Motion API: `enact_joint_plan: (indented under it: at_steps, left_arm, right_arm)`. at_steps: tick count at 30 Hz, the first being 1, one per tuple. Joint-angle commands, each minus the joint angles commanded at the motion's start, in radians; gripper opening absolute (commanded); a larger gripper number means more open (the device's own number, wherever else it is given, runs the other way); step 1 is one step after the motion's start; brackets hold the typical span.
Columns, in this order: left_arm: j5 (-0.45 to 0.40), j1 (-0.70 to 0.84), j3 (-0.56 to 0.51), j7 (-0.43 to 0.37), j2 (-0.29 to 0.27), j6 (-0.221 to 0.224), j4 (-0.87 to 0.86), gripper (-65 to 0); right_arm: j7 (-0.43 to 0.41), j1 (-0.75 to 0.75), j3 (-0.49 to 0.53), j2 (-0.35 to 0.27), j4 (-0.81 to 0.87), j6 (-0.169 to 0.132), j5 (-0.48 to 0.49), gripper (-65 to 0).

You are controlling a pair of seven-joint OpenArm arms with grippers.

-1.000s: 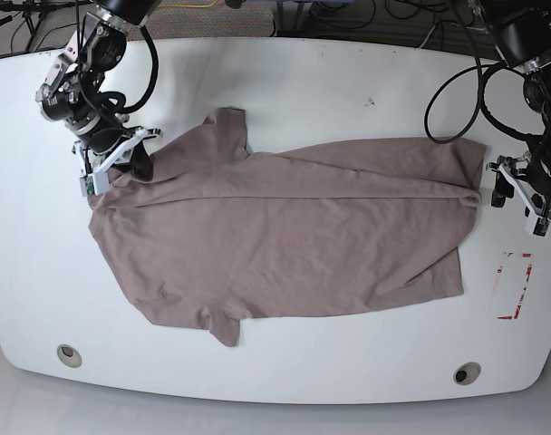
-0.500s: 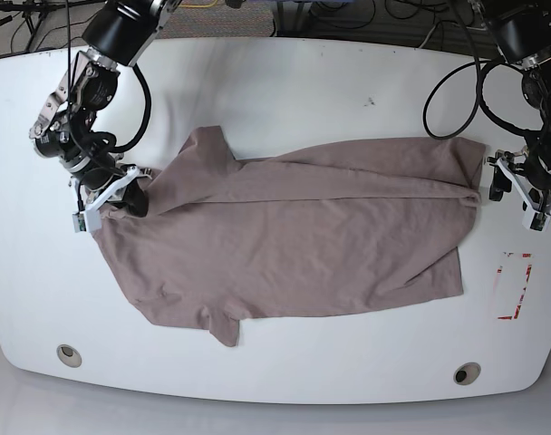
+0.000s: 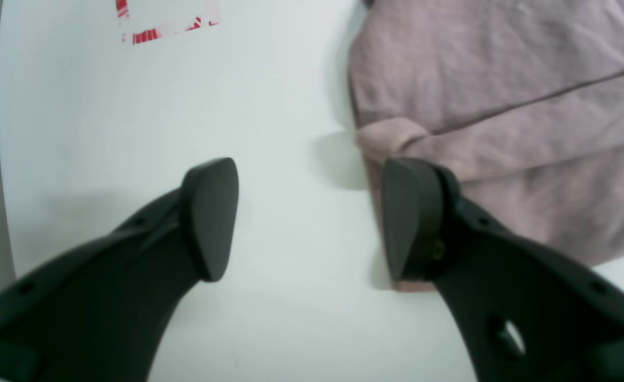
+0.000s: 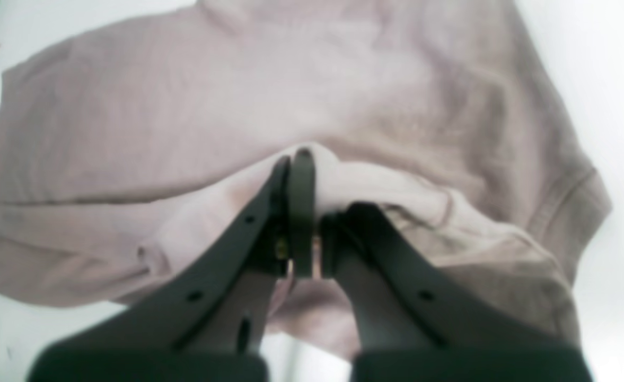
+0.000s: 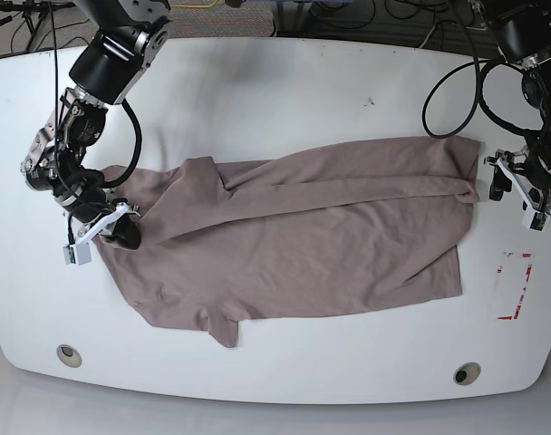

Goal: Fold the T-shirt properly
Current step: 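Grasp the shirt edge with the right gripper and drag it toward the hem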

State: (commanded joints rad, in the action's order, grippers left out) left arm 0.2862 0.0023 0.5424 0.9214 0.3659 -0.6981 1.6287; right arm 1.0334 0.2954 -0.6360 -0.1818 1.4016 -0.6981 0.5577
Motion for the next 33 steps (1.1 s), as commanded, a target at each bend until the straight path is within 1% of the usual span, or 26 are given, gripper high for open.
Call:
enact_joint_plan:
  at_steps: [8,10,11,12,15,17,18,20,21,22,26,29,33]
  left_arm:
    - [0.0,0.0,0.0,0.0,0.0,0.0,-0.002,-25.3]
    - [0.0,0.0,0.0,0.0,0.0,0.0,-0.002,-25.3]
    - [0.0,0.0,0.0,0.0,0.0,0.0,-0.002,-25.3]
    - [0.0,0.0,0.0,0.0,-0.002,0.0,-0.002,-25.3]
    - [0.003,0.002,0.0,0.0,-0.002,0.0,-0.002,-25.3]
    - [0.008,0.009,0.0,0.0,-0.003,0.0,-0.002,-25.3]
    - [0.008,0.009,0.0,0.0,-0.006,0.0,-0.002,-25.3]
    - [0.009,0.006,0.002,0.0,-0.032,0.0,-0.002,-25.3]
    - [0.009,0.006,0.003,0.0,-0.041,0.0,0.0,-25.3]
    - [0.009,0.006,0.006,0.0,-0.058,0.0,0.005,-25.3]
    - [0.009,0.011,0.006,0.0,-0.083,0.0,0.005,-25.3]
    - [0.009,0.014,0.006,0.0,-0.109,0.0,0.005,-25.3]
    - [0.011,0.051,0.003,0.0,-0.135,0.0,0.009,-25.3]
  right_arm:
    - [-0.044,0.06,0.0,-0.029,-0.115,0.0,0.0,-63.4]
    - [-0.046,0.071,0.0,-0.04,-0.141,0.0,0.0,-61.2]
    - [-0.046,0.08,0.003,-0.049,-0.161,0.0,0.0,-55.8]
    - [-0.046,0.084,0.009,-0.051,-0.17,0.0,0.0,-52.5]
    - [-0.048,0.092,0.043,-0.069,-0.18,0.0,0.0,-33.5]
    - [-0.048,0.091,0.061,-0.081,-0.18,0.0,0.003,-18.9]
    - [-0.048,0.089,0.064,-0.086,-0.178,0.0,0.006,-13.3]
    - [-0.044,0.08,0.066,-0.098,-0.157,0.0,0.002,-5.4]
    - [-0.044,0.069,0.066,-0.103,-0.144,0.0,0.002,-4.1]
    - [-0.044,0.041,0.066,-0.11,-0.114,0.0,0.0,-4.0]
    - [-0.044,-0.034,0.057,-0.132,-0.014,0.0,0.0,-3.8]
    - [-0.043,-0.12,0.055,-0.157,0.069,0.0,0.0,-3.8]
    - [-0.048,-0.207,0.055,-0.192,0.118,0.064,0.0,-3.8]
